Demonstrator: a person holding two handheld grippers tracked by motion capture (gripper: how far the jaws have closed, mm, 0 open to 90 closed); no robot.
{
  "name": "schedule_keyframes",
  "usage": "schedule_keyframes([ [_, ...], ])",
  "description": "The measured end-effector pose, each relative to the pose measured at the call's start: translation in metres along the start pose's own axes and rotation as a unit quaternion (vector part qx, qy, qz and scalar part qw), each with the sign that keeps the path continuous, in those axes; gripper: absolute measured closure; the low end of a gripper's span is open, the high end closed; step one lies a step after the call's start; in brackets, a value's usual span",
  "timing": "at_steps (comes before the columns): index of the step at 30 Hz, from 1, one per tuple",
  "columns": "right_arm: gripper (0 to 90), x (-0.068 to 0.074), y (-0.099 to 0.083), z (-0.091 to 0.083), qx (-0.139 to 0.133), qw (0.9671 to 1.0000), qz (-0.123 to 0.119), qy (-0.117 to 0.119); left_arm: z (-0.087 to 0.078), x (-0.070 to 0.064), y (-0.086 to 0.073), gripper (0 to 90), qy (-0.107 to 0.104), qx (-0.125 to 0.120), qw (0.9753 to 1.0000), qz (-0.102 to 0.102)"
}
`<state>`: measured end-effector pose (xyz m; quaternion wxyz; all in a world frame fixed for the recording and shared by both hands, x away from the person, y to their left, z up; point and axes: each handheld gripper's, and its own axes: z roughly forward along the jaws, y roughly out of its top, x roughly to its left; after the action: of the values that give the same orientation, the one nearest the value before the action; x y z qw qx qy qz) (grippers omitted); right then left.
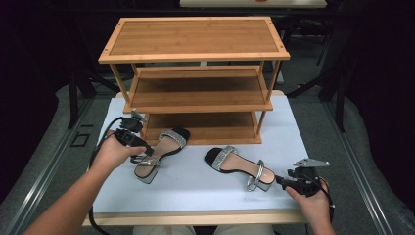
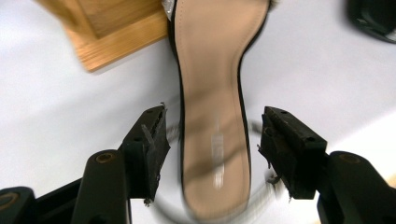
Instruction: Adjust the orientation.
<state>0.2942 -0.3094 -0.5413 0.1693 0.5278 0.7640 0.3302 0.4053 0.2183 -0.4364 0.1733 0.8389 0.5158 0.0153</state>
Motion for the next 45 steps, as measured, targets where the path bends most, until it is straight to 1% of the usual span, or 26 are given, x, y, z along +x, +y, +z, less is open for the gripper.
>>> schedule_keyframes([
  [1, 41.7, 0.0, 0.0, 0.0, 0.0, 1.0, 0.0, 0.0, 0.0, 0.0, 0.0, 41.1, 0.0, 0.0, 1.0, 0.0],
  [2, 41.7, 0.0, 0.0, 0.0, -0.003, 1.0, -0.003, 0.0, -0.017, 0.001, -0.01, 41.4, 0.0, -0.013, 0.9998, 0.013],
  [3, 41.7, 0.0, 0.0, 0.0, -0.003, 1.0, -0.003, 0.0, -0.017, 0.001, -0.01, 41.5, 0.0, -0.013, 0.9998, 0.013],
  [4, 41.7, 0.001, 0.001, -0.001, -0.003, 1.0, -0.002, -0.001, -0.032, 0.003, -0.023, 41.6, -0.003, -0.024, 0.9994, 0.024],
  [5, 41.7, 0.001, 0.001, -0.001, -0.003, 1.0, -0.002, -0.001, -0.032, 0.003, -0.023, 41.9, -0.003, -0.024, 0.9994, 0.024],
  [6, 41.7, 0.001, 0.001, 0.0, -0.003, 1.0, -0.003, 0.0, -0.043, 0.006, -0.037, 42.3, -0.01, -0.034, 0.9989, 0.03],
  [8, 41.7, 0.001, 0.001, 0.0, -0.002, 1.0, -0.003, 0.0, -0.046, 0.007, -0.044, 42.3, -0.012, -0.038, 0.9986, 0.033],
  [9, 41.7, 0.002, 0.001, 0.0, -0.002, 1.0, -0.001, 0.0, -0.046, 0.008, -0.057, 42.3, -0.022, -0.041, 0.9981, 0.042],
  [12, 41.7, 0.003, 0.002, -0.001, -0.001, 1.0, -0.003, -0.001, -0.035, 0.009, -0.074, 42.2, -0.027, -0.042, 0.9965, 0.068],
  [14, 41.7, 0.003, 0.002, -0.001, -0.002, 1.0, -0.003, -0.002, -0.03, 0.008, -0.079, 42.2, -0.024, -0.038, 0.9965, 0.071],
  [15, 41.7, 0.003, 0.002, -0.001, -0.001, 1.0, -0.003, -0.002, -0.016, 0.008, -0.085, 42.2, -0.022, -0.031, 0.9957, 0.084],
  [17, 41.7, 0.003, 0.002, 0.0, 0.001, 1.0, -0.002, -0.003, 0.0, 0.008, -0.09, 43.0, -0.028, -0.022, 0.9952, 0.091],
  [20, 41.7, 0.002, 0.001, 0.001, 0.0, 1.0, -0.002, -0.002, 0.023, 0.009, -0.094, 45.2, -0.023, -0.016, 0.9938, 0.108],
  [21, 41.7, 0.002, 0.001, 0.001, 0.0, 1.0, -0.002, -0.002, 0.023, 0.009, -0.094, 45.3, -0.023, -0.016, 0.9938, 0.108],
  [23, 41.7, 0.002, 0.0, 0.001, 0.003, 1.0, 0.0, -0.002, 0.036, 0.008, -0.094, 45.7, -0.017, -0.03, 0.9896, 0.14],
  [24, 41.6, 0.001, 0.0, 0.001, 0.003, 1.0, 0.0, -0.002, 0.036, 0.008, -0.094, 45.7, -0.017, -0.03, 0.9896, 0.14],
  [25, 41.6, 0.001, 0.0, 0.001, 0.003, 1.0, 0.001, -0.002, 0.041, 0.006, -0.093, 45.7, -0.014, -0.046, 0.9858, 0.161],
  [26, 41.6, 0.001, 0.0, 0.001, 0.003, 1.0, 0.001, -0.002, 0.041, 0.006, -0.093, 46.3, -0.014, -0.046, 0.9858, 0.161],
  [27, 41.6, 0.0, -0.001, 0.002, 0.001, 1.0, 0.003, -0.001, 0.045, 0.003, -0.091, 47.4, 0.002, -0.053, 0.9839, 0.171],
  [30, 41.6, 0.0, -0.001, 0.002, 0.002, 1.0, 0.004, 0.0, 0.047, 0.001, -0.09, 47.2, 0.002, -0.051, 0.9842, 0.169],
  [35, 41.6, 0.0, -0.001, 0.003, 0.003, 1.0, 0.003, 0.001, 0.051, -0.008, -0.09, 44.7, -0.018, -0.062, 0.9843, 0.164],
  [38, 41.6, 0.001, 0.0, 0.004, 0.004, 1.0, 0.001, 0.0, 0.06, -0.019, -0.084, 41.1, -0.042, -0.072, 0.9823, 0.168],
  [39, 41.6, 0.002, 0.0, 0.005, 0.005, 1.0, 0.0, 0.002, 0.065, -0.024, -0.081, 35.6, -0.046, -0.076, 0.9817, 0.169],
  [41, 41.6, 0.002, 0.0, 0.005, 0.004, 1.0, -0.001, 0.001, 0.072, -0.03, -0.077, 31.6, -0.041, -0.083, 0.9803, 0.175],
  [43, 41.6, 0.002, -0.001, 0.005, 0.002, 1.0, -0.002, -0.003, 0.077, -0.033, -0.074, 29.5, -0.036, -0.089, 0.9808, 0.17],
  [45, 41.6, 0.001, -0.001, 0.005, 0.002, 1.0, 0.0, -0.002, 0.08, -0.035, -0.073, 28.4, -0.047, -0.093, 0.9814, 0.161],
])
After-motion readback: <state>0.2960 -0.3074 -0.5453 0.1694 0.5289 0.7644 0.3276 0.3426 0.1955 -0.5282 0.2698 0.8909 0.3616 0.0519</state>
